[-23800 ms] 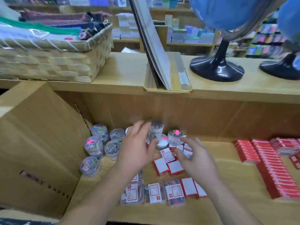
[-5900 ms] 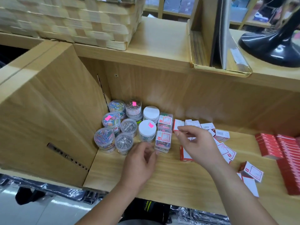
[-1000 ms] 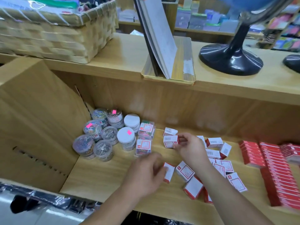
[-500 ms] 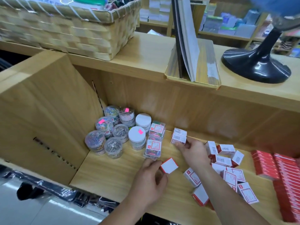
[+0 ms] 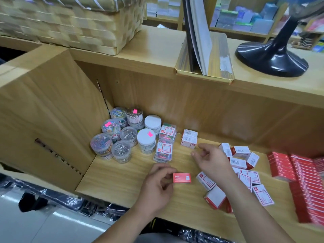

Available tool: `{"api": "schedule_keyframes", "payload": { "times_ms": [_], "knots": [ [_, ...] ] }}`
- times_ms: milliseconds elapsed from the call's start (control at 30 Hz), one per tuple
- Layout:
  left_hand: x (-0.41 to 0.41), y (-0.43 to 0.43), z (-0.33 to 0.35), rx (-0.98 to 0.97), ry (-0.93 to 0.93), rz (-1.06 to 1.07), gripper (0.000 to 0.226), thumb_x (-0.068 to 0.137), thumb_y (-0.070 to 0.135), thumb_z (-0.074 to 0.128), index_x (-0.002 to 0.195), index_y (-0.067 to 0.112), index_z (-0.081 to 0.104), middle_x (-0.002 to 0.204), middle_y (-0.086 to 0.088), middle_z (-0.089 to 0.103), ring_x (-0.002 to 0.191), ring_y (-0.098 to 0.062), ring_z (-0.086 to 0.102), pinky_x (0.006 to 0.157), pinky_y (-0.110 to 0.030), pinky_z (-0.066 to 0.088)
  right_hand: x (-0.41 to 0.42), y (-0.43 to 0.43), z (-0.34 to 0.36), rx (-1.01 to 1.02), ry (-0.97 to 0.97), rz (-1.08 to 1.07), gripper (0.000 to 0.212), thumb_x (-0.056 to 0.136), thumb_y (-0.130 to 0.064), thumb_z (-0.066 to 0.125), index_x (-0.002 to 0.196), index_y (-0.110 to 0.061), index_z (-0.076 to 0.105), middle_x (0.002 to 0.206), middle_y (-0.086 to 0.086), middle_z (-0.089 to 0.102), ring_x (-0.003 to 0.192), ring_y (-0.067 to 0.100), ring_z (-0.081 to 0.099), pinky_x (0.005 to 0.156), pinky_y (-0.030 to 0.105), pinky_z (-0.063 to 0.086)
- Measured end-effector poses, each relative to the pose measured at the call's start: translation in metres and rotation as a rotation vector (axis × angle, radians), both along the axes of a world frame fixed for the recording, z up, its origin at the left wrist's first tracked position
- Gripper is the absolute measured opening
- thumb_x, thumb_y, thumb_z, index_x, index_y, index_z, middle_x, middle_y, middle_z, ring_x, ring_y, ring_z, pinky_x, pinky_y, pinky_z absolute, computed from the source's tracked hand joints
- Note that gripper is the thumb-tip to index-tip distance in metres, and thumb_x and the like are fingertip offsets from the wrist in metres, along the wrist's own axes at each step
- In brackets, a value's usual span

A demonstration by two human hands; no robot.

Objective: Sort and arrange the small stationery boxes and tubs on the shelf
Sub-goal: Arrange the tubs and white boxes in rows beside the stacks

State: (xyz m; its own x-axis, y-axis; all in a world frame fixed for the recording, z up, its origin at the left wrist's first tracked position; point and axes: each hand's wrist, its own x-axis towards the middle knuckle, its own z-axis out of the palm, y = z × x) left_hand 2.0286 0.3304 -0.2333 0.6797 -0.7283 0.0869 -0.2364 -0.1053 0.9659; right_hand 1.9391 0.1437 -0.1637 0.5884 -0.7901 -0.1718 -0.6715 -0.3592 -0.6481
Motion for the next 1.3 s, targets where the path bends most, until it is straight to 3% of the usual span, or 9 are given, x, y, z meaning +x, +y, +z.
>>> {"api": "schedule_keyframes", "payload": {
  "times_ms": [267,367,567,767,867,933,1067,1200,1300],
  "knots": [
    [-0.007,0.007,0.008,0.003,0.014,-0.058,0.032,0.074,0.029,0.084,0.105,0.027,0.078,0.115,0.014,0.057,0.086,-0.011,0.069,0.070,-0.021,0.052,-0.040,0.027,0.008,-0.193,0.208,0.461,0.041,0.077,-0.063,0.073,0.115,-0.047,0.069,0.105,-0.020,0.056,0.111,0.011,0.039,0.100,0.036,0.034],
    [-0.007,0.009,0.012,-0.015,-0.129,-0.122,0.035,0.083,0.017,0.082,0.113,0.034,0.075,0.109,0.014,0.059,0.091,-0.010,0.066,0.077,-0.022,0.053,-0.042,0.033,0.002,-0.276,0.189,0.470,0.034,0.082,-0.054,0.073,0.115,-0.046,0.070,0.107,-0.022,0.054,0.111,0.009,0.039,0.097,0.036,0.032],
    [-0.005,0.016,0.022,-0.155,-0.432,-0.045,0.035,0.087,-0.005,0.074,0.116,0.013,0.074,0.131,-0.002,0.054,0.105,-0.010,0.067,0.089,-0.026,0.054,-0.040,0.044,0.017,0.211,-0.215,0.127,0.025,0.089,-0.030,0.074,0.115,-0.029,0.070,0.097,-0.016,0.073,0.090,0.002,0.066,0.081,0.009,0.047],
    [-0.012,0.008,0.041,-0.225,0.002,0.010,0.044,0.082,-0.005,0.078,0.111,0.027,0.071,0.121,0.002,0.065,0.102,-0.022,0.072,0.089,-0.029,0.057,-0.037,0.047,0.029,0.565,-0.398,0.002,0.019,0.090,-0.010,0.072,0.109,-0.012,0.073,0.090,0.009,0.077,0.066,0.011,0.070,0.056,0.016,0.051],
    [-0.013,0.003,0.044,-0.141,0.115,0.014,0.042,0.084,0.003,0.079,0.109,0.035,0.068,0.102,0.003,0.076,0.090,-0.018,0.073,0.081,-0.025,0.056,-0.038,0.044,0.029,0.609,-0.404,0.021,0.026,0.085,-0.011,0.078,0.110,-0.013,0.073,0.093,0.011,0.077,0.072,0.024,0.072,0.065,0.027,0.059],
    [-0.010,-0.002,0.037,-0.088,0.089,0.025,0.040,0.084,0.008,0.081,0.110,0.034,0.066,0.101,0.009,0.075,0.087,-0.015,0.073,0.079,-0.029,0.058,-0.036,0.038,0.025,0.542,-0.336,0.051,0.028,0.081,-0.014,0.083,0.106,-0.020,0.075,0.090,0.007,0.077,0.079,0.027,0.072,0.079,0.034,0.060],
    [0.000,-0.005,0.014,0.092,-0.116,0.021,0.026,0.081,0.030,0.074,0.103,0.037,0.063,0.093,0.019,0.068,0.080,-0.005,0.068,0.075,-0.032,0.058,-0.012,0.017,0.011,0.125,-0.149,0.001,0.027,0.081,-0.009,0.081,0.100,-0.025,0.071,0.087,-0.012,0.068,0.071,0.000,0.063,0.075,0.019,0.053],
    [0.006,0.001,0.002,0.167,-0.370,-0.071,0.023,0.080,0.031,0.070,0.102,0.033,0.066,0.093,0.021,0.056,0.085,0.000,0.059,0.079,-0.026,0.054,0.009,0.005,-0.012,-0.088,-0.090,0.005,0.032,0.081,-0.009,0.078,0.101,-0.031,0.066,0.103,-0.016,0.056,0.084,-0.001,0.064,0.088,0.036,0.056],
    [0.010,0.003,0.001,0.135,-0.336,-0.079,0.024,0.080,0.026,0.071,0.102,0.033,0.065,0.096,0.023,0.055,0.084,0.000,0.060,0.077,-0.021,0.051,0.014,-0.001,-0.021,-0.030,-0.149,-0.098,0.038,0.081,-0.011,0.082,0.102,-0.029,0.055,0.089,-0.017,0.057,0.073,-0.012,0.059,0.071,0.010,0.048]
  ]
}}
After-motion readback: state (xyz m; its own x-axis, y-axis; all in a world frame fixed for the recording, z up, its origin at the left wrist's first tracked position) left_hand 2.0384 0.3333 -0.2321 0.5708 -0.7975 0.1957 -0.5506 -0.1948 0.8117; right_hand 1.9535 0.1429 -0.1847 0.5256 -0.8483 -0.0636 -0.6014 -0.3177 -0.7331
